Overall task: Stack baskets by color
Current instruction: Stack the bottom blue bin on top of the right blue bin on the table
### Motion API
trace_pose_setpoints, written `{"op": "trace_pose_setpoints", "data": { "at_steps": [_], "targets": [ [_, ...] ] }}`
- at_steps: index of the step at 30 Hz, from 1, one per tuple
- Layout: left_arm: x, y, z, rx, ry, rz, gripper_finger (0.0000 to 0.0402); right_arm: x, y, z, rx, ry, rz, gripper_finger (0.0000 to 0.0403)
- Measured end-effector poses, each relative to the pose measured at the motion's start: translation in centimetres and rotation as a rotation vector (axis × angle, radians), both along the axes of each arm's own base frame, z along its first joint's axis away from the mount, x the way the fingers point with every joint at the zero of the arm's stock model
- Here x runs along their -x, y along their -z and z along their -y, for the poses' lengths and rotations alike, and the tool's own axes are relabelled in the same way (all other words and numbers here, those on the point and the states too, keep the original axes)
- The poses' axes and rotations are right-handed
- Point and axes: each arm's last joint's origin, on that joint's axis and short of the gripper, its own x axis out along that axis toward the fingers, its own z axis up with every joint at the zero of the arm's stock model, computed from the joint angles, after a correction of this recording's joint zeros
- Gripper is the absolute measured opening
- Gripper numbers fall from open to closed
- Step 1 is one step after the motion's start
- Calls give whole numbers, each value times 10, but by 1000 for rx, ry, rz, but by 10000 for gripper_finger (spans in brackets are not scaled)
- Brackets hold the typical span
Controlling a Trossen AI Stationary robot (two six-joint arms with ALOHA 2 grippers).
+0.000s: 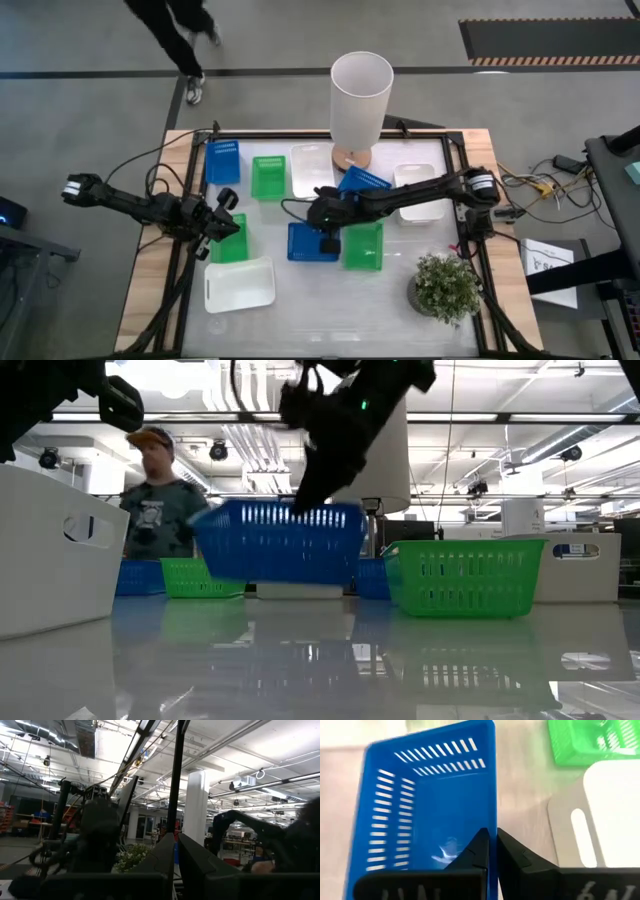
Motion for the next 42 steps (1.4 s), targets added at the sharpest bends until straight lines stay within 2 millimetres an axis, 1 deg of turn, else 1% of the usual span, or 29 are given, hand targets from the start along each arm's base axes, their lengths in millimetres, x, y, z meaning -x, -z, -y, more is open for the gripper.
{"op": "trace_pose_setpoints", "data": {
  "at_steps": [5,8,13,16,19,22,24,27,31,35,42],
  "targets": [
    [0,0,0,0,0,0,6,16,-33,6,-29,20,47,9],
    [0,0,0,0,-1,1,6,31,-52,14,-32,49,42,9],
    [0,0,0,0,0,1,6,61,-79,39,-56,153,16,9],
    [0,0,0,0,-1,1,6,76,-87,57,-55,222,-17,9],
    [0,0,0,1,-1,3,6,86,-85,75,-47,293,-52,9],
    [0,0,0,1,-1,3,6,91,-79,91,42,386,-93,9],
    [0,0,0,0,0,1,6,94,-76,100,71,432,-127,9],
    [0,0,0,0,-1,1,6,95,-70,109,65,470,-163,9],
    [0,0,0,0,-1,1,6,98,-64,115,97,518,-223,9],
    [0,0,0,1,0,1,6,97,-58,117,94,523,-255,14],
    [0,0,0,1,0,1,6,91,-49,118,84,540,-273,47]
  ]
}}
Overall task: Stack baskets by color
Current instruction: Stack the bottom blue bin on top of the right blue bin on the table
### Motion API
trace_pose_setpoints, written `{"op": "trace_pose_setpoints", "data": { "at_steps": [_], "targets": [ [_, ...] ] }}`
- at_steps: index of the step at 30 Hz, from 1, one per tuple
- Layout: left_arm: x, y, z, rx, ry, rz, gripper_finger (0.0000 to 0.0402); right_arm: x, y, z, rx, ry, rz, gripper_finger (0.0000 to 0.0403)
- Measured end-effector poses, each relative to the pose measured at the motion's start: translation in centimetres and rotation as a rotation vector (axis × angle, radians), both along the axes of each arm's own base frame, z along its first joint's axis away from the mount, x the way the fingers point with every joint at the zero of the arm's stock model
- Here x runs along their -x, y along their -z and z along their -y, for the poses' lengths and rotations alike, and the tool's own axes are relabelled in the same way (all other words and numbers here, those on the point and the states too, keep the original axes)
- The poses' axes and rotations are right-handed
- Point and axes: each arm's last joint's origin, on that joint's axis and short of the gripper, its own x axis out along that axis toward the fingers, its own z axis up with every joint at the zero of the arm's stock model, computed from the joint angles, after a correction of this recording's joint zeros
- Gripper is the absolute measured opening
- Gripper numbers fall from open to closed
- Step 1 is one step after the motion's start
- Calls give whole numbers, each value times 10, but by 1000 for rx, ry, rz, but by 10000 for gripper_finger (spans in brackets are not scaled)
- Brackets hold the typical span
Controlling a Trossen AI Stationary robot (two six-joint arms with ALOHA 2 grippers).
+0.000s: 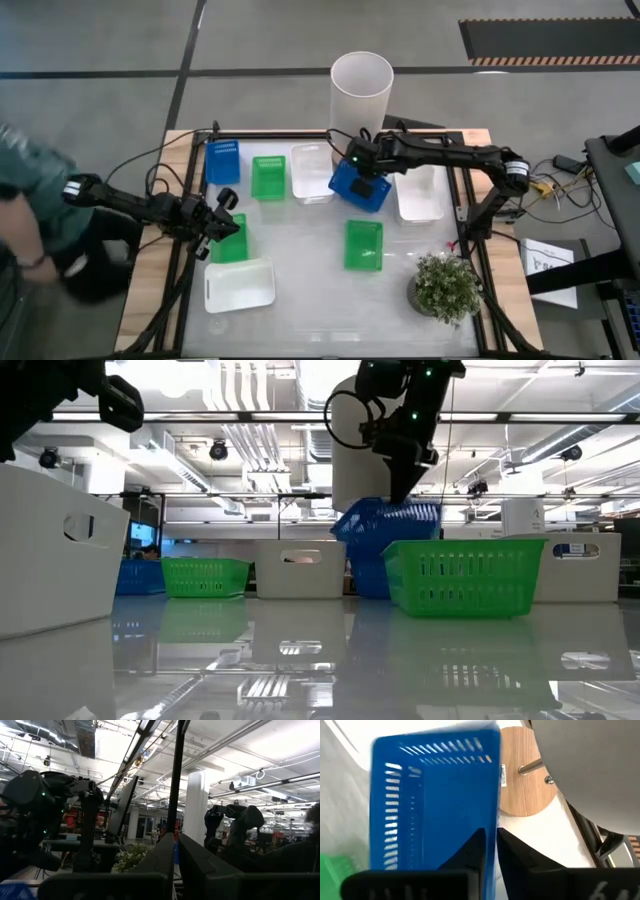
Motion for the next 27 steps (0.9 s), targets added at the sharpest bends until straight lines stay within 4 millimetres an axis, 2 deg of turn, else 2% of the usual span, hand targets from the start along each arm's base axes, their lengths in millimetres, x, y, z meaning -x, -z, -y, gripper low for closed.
{"op": "trace_pose_setpoints", "data": {
  "at_steps": [7,11,15,22,27],
  "targets": [
    [0,0,0,0,0,0,6,0,1,0,-1,0,-5,90],
    [0,0,0,0,0,0,6,0,0,0,-2,6,0,99],
    [0,0,0,0,0,0,6,-2,1,0,3,3,18,83],
    [0,0,0,0,0,-1,6,-23,0,-2,68,-32,242,20],
    [0,0,0,0,0,-1,6,-32,12,-4,97,-56,269,9]
  ]
}}
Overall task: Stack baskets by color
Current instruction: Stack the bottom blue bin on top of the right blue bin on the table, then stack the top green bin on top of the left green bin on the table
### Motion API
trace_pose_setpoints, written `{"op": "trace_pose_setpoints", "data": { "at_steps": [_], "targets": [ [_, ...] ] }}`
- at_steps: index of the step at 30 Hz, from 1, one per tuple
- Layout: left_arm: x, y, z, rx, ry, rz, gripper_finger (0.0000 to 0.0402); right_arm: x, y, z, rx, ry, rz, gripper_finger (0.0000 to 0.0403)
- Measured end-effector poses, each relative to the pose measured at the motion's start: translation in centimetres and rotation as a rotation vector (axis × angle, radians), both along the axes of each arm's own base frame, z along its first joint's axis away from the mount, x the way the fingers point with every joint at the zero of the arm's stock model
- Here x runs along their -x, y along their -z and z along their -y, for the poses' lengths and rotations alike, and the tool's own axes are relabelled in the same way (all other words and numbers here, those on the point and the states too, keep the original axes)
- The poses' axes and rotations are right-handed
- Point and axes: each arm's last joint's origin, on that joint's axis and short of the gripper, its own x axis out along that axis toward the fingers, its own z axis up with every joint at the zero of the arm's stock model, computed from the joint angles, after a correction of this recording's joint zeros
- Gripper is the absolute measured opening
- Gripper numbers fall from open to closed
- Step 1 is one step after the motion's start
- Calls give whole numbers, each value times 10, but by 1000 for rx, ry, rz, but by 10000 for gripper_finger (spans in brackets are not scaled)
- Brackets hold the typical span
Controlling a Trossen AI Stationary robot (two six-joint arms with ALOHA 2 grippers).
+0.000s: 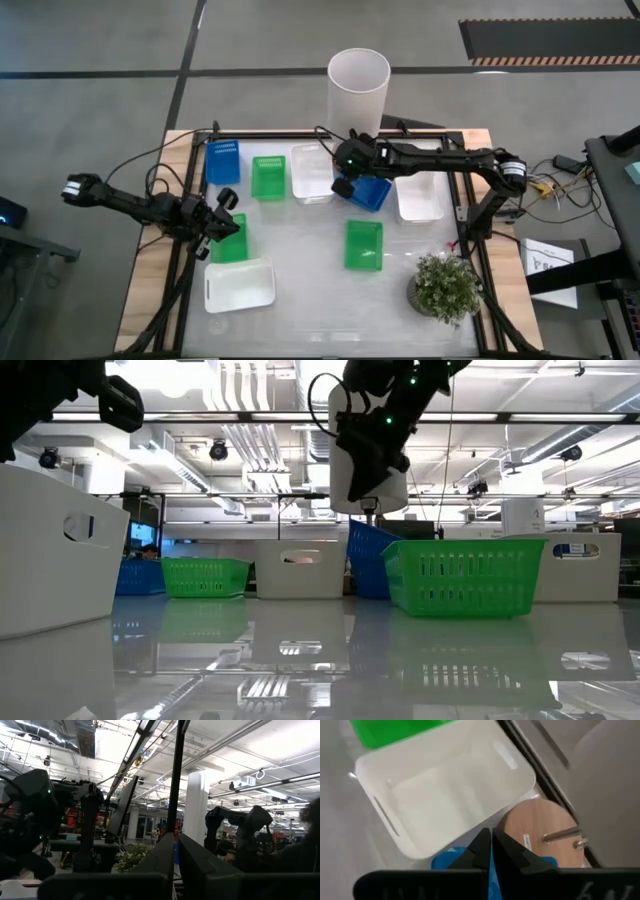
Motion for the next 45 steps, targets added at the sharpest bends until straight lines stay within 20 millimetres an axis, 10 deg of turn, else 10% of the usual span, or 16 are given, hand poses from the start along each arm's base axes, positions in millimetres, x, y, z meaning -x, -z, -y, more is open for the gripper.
{"op": "trace_pose_setpoints", "data": {
  "at_steps": [11,22,45],
  "targets": [
    [0,0,0,0,0,0,6,-10,34,-1,-17,19,-57,9],
    [0,0,0,0,1,-3,6,-6,24,-14,-16,-12,-61,9],
    [-25,8,-2,155,-203,-199,6,40,-2,-139,117,-351,25,9]
  ]
}}
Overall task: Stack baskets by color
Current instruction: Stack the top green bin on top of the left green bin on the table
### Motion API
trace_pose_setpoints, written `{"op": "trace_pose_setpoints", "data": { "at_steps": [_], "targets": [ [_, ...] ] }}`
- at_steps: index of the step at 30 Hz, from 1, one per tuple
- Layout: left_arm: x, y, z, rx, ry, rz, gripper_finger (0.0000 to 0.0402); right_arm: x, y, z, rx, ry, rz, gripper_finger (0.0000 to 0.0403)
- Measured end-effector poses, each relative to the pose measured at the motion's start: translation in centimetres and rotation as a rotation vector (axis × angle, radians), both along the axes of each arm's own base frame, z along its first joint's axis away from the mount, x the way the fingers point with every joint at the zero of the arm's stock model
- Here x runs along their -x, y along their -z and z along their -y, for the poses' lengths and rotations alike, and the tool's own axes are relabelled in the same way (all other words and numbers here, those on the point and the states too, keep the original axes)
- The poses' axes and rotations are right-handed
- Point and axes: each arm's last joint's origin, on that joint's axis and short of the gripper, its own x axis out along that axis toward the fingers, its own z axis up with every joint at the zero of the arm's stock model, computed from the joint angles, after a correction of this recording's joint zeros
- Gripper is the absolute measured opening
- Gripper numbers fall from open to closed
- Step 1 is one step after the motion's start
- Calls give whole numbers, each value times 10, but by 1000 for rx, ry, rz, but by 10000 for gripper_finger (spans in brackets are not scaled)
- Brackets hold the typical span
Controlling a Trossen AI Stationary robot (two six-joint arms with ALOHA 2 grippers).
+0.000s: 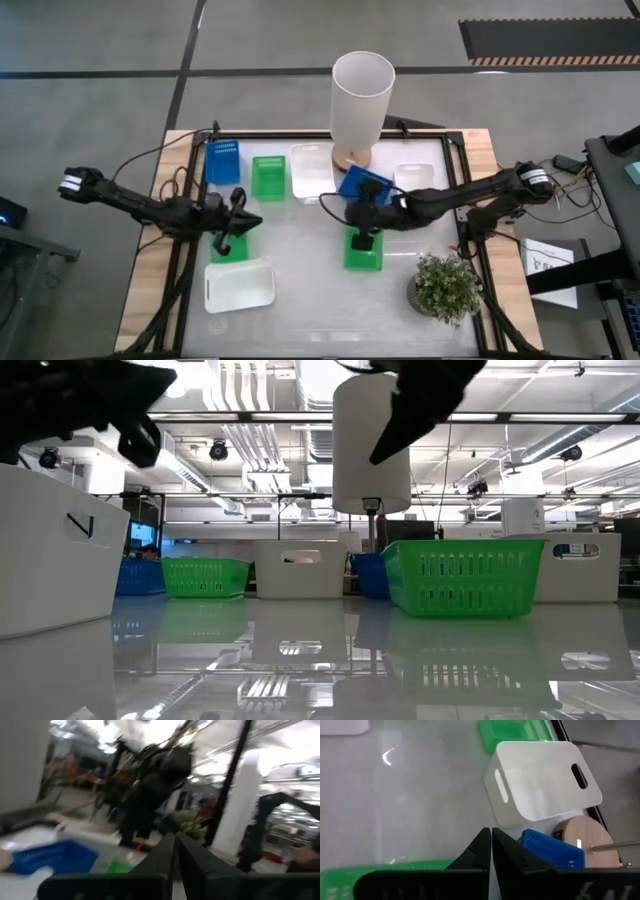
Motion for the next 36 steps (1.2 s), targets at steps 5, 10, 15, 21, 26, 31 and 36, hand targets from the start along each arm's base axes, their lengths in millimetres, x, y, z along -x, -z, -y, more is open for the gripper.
{"op": "trace_pose_setpoints", "data": {
  "at_steps": [5,10,15,21,26,31,36],
  "targets": [
    [-10,2,1,89,-18,-59,6,22,2,0,17,-48,106,9],
    [-23,1,4,162,-19,-103,6,40,-1,4,63,-106,275,9],
    [-39,-7,8,159,-19,-123,6,55,-10,6,100,-149,381,9],
    [-59,-11,12,178,-24,-242,6,67,-17,9,134,-171,416,9],
    [-75,-12,16,219,-38,-411,6,72,-20,9,169,-195,425,9],
    [-88,-12,19,235,-60,-543,6,74,-22,9,199,-230,452,9],
    [-98,-13,22,244,-72,-623,6,77,-22,8,201,-300,485,9]
  ]
}}
